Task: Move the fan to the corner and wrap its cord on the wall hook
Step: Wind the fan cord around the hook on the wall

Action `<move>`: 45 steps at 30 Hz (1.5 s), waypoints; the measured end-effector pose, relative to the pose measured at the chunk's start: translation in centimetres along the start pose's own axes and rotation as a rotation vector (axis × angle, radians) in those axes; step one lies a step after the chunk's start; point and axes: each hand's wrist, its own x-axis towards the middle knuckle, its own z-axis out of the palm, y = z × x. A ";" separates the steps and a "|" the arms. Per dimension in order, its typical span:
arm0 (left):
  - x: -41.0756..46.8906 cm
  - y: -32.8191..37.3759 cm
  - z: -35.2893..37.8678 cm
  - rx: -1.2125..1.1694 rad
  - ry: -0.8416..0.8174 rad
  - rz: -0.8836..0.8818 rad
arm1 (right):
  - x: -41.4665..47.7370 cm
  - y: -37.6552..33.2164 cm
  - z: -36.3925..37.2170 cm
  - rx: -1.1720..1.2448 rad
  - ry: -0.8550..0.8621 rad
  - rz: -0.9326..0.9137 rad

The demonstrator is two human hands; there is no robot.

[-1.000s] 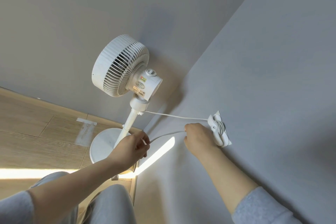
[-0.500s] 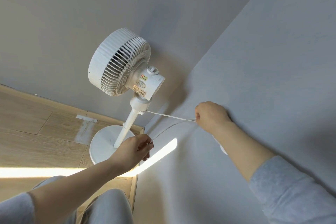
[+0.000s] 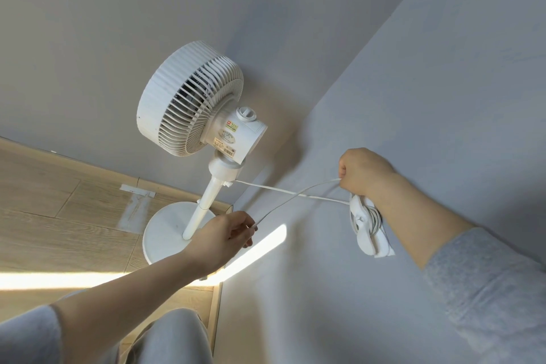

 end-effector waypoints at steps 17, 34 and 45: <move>-0.7 3.2 -0.5 0.005 0.019 0.099 | -3.3 1.9 -3.0 0.118 0.061 0.104; -7.1 6.0 -1.1 0.162 0.008 0.175 | -13.0 2.2 -2.9 0.187 0.048 -0.033; -11.0 6.4 -0.1 0.174 -0.097 0.204 | -18.8 1.2 -0.6 0.164 0.149 0.030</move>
